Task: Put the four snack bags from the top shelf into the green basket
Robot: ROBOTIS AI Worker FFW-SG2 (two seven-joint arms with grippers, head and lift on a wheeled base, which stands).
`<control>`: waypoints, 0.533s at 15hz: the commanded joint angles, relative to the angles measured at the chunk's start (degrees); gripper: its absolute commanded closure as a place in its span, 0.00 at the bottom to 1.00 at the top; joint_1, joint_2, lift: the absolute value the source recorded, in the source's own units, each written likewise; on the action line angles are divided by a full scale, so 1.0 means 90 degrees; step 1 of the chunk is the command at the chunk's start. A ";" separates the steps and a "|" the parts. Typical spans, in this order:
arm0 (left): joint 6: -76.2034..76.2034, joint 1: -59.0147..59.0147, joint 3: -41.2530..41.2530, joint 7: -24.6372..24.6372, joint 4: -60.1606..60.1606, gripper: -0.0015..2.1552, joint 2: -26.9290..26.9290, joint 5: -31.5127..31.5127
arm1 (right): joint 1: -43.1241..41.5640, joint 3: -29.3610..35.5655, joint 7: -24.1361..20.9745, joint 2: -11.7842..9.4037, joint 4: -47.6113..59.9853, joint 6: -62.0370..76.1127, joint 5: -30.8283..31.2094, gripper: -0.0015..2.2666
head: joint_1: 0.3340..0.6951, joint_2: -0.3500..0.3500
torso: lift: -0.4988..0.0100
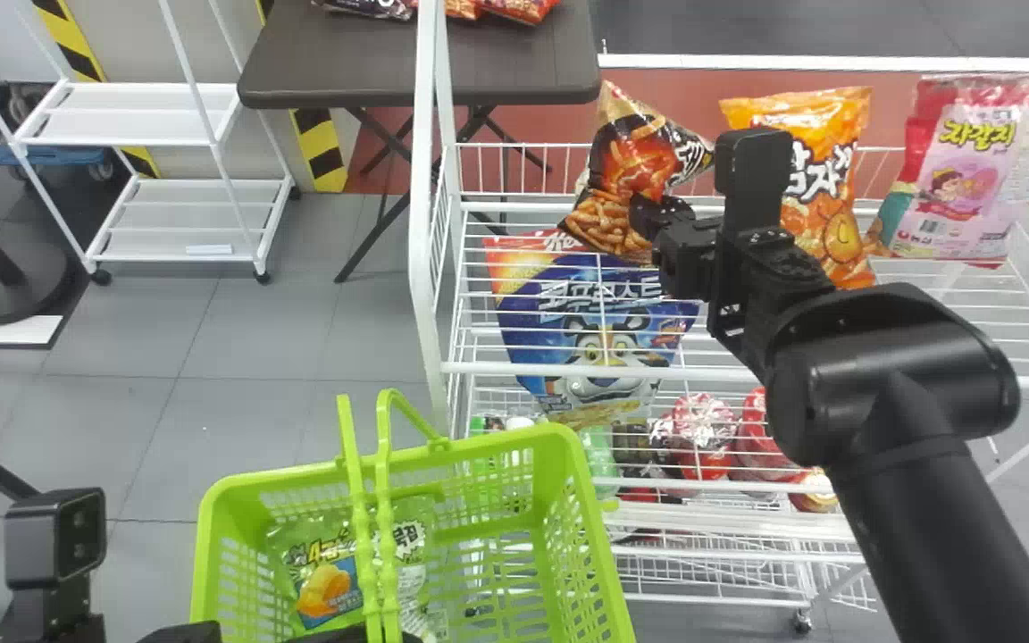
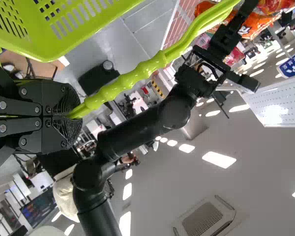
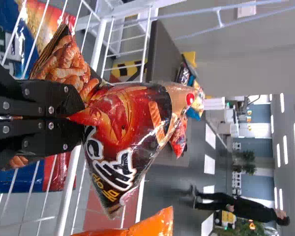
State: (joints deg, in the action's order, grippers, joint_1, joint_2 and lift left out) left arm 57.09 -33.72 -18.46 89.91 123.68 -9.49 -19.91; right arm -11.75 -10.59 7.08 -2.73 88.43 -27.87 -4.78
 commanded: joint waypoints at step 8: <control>0.0000 -0.0042 -0.0069 0.0073 0.0028 1.00 -0.0020 -0.0054 | 0.1501 -0.0181 0.0249 -0.0010 0.3319 -0.2837 -0.0474 0.99 | 1.00 0.63 | 0.97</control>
State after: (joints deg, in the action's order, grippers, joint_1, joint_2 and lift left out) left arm 57.09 -34.17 -18.96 89.91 123.94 -9.67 -20.36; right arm -0.90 -11.98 9.32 -2.81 113.03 -46.69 -8.00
